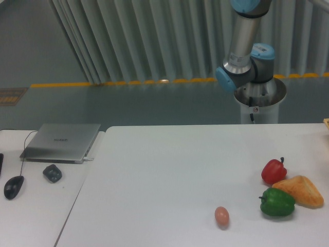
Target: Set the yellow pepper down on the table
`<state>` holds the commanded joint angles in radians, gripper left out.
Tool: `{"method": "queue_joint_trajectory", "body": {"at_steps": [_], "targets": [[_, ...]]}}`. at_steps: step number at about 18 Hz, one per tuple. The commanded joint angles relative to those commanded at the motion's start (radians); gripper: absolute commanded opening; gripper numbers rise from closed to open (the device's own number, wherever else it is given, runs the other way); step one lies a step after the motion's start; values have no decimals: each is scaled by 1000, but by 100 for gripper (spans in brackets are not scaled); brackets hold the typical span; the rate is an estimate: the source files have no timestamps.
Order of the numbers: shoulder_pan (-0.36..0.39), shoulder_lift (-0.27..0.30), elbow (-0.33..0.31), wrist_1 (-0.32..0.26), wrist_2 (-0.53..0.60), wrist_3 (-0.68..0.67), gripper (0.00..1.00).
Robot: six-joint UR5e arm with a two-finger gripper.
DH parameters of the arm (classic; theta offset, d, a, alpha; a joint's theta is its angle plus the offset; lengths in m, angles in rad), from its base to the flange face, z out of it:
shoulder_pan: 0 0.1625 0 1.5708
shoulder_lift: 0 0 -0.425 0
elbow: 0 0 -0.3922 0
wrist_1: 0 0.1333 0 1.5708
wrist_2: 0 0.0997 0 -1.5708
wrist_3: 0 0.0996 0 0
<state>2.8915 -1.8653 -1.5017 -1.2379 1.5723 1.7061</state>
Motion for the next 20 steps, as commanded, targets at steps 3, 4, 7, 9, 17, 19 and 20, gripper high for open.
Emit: {"method": "queue_joint_trajectory", "body": {"at_steps": [3,4,7,9,17,19,20], "targets": [[26,-5,-9,2,3,-74,100],[38,-8,-15,6,3,-80,100],[77,-12,-28,15,2,-91,100],[90,-15,-32,15,0,-156,100],[147,-15,-70,57,-115,-569,100],[166,-20,-90,78,-144,-598,100],[178,-26,-103,96,-155,-621,100]]}}
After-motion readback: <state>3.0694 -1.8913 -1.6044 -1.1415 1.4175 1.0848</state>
